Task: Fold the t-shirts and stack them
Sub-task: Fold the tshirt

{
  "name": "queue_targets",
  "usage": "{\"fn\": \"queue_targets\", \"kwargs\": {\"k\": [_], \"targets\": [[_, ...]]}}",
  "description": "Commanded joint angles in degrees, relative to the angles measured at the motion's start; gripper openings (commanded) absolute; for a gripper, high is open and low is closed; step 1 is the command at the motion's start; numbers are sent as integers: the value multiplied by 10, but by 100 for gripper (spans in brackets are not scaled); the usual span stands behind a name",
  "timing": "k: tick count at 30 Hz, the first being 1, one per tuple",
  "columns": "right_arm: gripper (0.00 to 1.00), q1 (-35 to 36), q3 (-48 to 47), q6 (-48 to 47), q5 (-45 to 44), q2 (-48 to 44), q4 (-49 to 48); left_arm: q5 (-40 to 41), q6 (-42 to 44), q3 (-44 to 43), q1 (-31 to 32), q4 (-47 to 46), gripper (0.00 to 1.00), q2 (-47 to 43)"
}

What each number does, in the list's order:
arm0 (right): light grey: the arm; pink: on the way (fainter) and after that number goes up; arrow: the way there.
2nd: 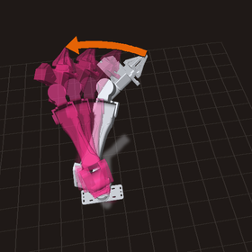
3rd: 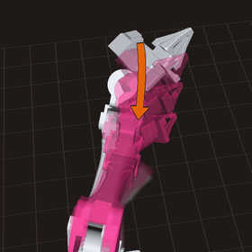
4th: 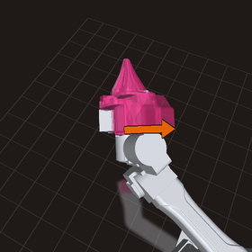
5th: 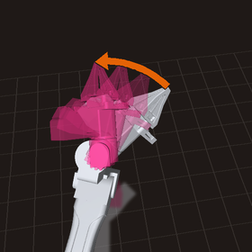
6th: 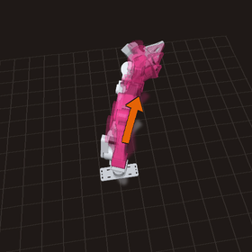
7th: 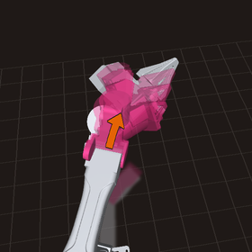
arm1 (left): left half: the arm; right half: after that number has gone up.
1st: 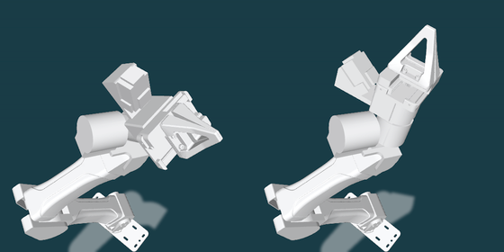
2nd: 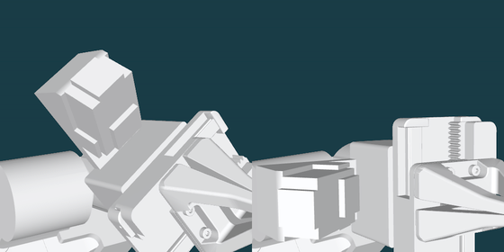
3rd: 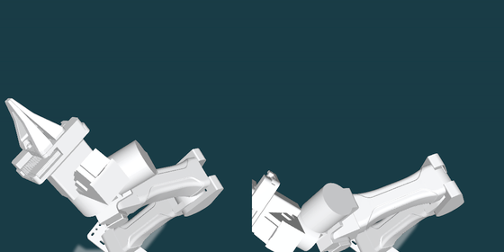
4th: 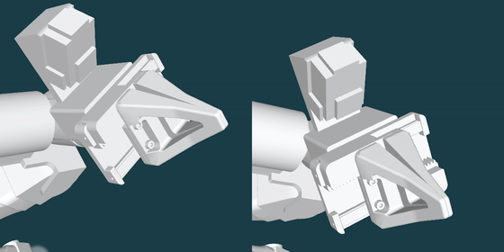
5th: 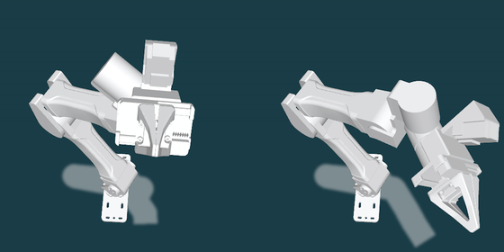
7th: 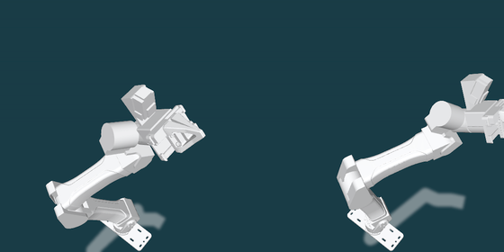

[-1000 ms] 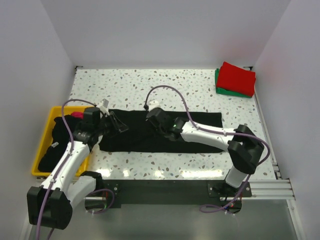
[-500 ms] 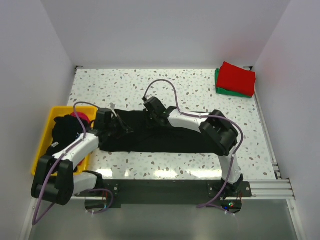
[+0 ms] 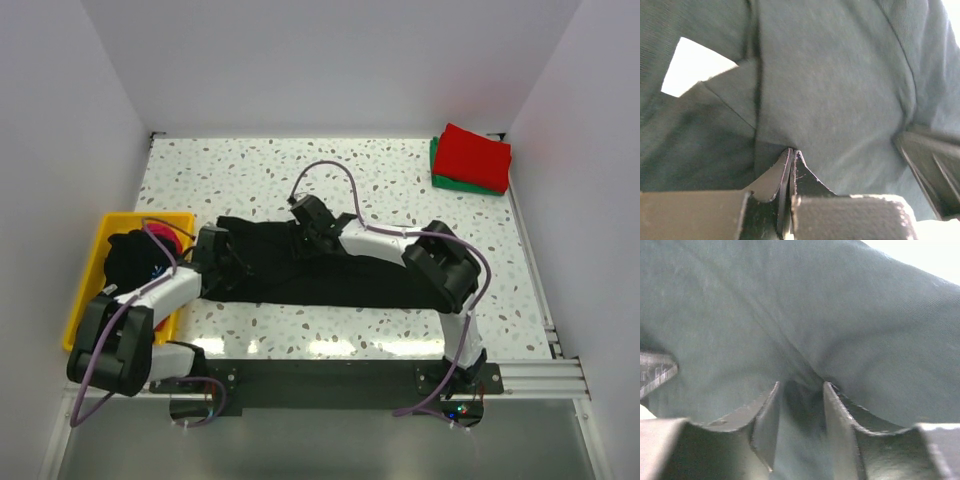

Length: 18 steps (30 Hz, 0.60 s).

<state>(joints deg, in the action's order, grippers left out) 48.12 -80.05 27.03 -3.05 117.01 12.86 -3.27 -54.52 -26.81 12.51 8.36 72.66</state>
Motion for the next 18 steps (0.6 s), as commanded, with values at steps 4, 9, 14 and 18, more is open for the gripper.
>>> {"fn": "queue_targets", "kwargs": {"k": [4,9,14,18], "targets": [[52,-74,-7,6,24,-144,60,179,-39,-101,-14,78,1,86],[57,-144,48,9,-10,-243,101,210,-29,-300,-42,118,1,266],[61,-190,155,10,-61,-345,119,114,67,-617,-59,122,0,471],[62,-222,221,-2,-51,-368,121,-48,135,-819,-58,149,19,615]]}}
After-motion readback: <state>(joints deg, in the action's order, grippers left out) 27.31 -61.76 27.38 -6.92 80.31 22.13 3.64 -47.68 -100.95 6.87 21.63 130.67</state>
